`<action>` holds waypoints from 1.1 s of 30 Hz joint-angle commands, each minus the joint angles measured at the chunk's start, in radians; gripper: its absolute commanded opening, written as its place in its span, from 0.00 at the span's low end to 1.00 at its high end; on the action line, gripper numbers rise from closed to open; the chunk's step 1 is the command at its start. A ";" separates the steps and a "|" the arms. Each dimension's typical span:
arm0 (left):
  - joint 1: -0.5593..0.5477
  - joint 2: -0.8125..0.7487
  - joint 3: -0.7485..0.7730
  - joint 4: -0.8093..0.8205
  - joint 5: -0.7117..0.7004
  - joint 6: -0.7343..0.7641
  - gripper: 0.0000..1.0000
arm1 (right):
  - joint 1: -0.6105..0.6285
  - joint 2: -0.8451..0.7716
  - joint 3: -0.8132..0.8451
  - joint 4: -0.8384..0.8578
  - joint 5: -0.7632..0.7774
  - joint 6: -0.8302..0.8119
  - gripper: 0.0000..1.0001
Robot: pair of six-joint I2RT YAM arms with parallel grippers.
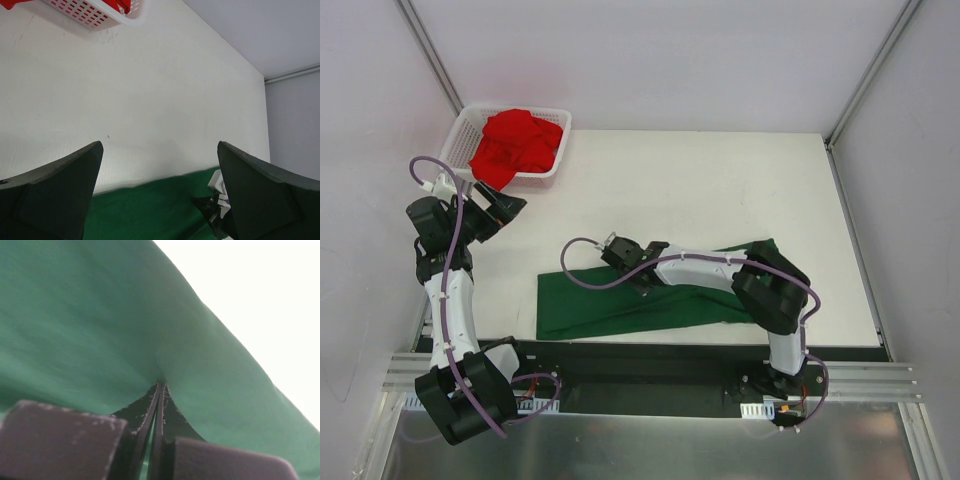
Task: Fold and stack the t-shirts
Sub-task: Rotate the tshirt 85 degrees
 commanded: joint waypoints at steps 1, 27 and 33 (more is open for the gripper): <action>0.009 -0.004 -0.011 0.037 0.043 -0.010 0.99 | -0.015 -0.112 -0.060 -0.014 0.036 0.080 0.01; 0.009 -0.006 -0.013 0.060 0.056 -0.019 0.99 | -0.069 -0.287 -0.310 -0.051 0.020 0.212 0.01; 0.009 -0.004 -0.013 0.063 0.055 -0.020 1.00 | -0.070 -0.336 -0.331 -0.088 0.025 0.235 0.01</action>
